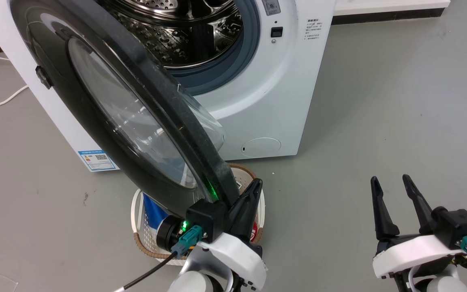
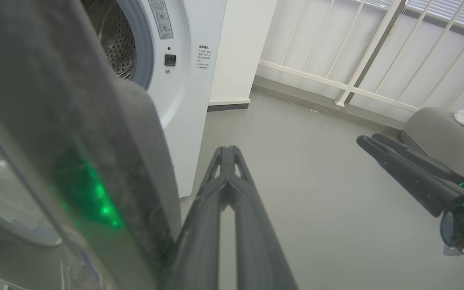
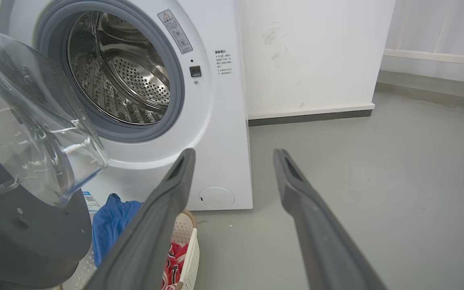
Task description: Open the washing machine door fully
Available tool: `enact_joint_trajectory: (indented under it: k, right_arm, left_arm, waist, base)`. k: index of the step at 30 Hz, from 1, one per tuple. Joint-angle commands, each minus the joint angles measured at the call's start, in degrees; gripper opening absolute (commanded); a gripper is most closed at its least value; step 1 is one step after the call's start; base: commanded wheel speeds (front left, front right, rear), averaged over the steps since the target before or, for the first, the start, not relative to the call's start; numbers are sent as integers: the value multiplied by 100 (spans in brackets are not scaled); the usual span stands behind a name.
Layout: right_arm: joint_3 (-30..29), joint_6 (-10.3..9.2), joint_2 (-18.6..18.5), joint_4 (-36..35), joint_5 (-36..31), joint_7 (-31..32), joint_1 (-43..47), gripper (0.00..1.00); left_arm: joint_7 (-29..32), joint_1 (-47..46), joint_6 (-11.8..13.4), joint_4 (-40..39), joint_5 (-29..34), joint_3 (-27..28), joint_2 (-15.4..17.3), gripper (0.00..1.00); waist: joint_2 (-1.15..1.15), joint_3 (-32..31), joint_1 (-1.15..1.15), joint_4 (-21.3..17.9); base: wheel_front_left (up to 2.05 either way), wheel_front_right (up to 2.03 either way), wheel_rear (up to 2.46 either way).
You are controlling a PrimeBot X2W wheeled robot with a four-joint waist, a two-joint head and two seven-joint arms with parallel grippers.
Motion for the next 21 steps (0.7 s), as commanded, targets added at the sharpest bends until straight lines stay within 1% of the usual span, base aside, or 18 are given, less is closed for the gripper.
enact_joint_trajectory:
  k: [1,3,7,13,21]
  right_arm:
    - [-14,-1,17,41,57,-44,-43,100]
    - [-25,-1,18,78,86,-50,-32,100]
    - [-48,-1,18,115,115,-66,-27,100]
    - [-52,-1,16,150,-37,-13,-40,100]
    - [-159,-1,16,63,-129,43,-3,100]
  left_arm:
    - [-111,36,98,106,-38,79,-2,0]
    - [-253,61,173,133,-32,163,12,0]
    - [-394,143,231,134,-32,213,33,0]
    - [-594,381,379,16,-46,322,137,0]
    - [-621,706,489,-450,36,187,224,0]
  waist:
    - [0,1,0,-1]
    - [0,-3,0,5]
    - [0,2,0,33]
    - [0,-3,0,143]
    - [0,24,0,546]
  base:
    - [0,0,0]
    - [0,0,0]
    - [0,0,0]
    - [0,0,0]
    - [0,0,0]
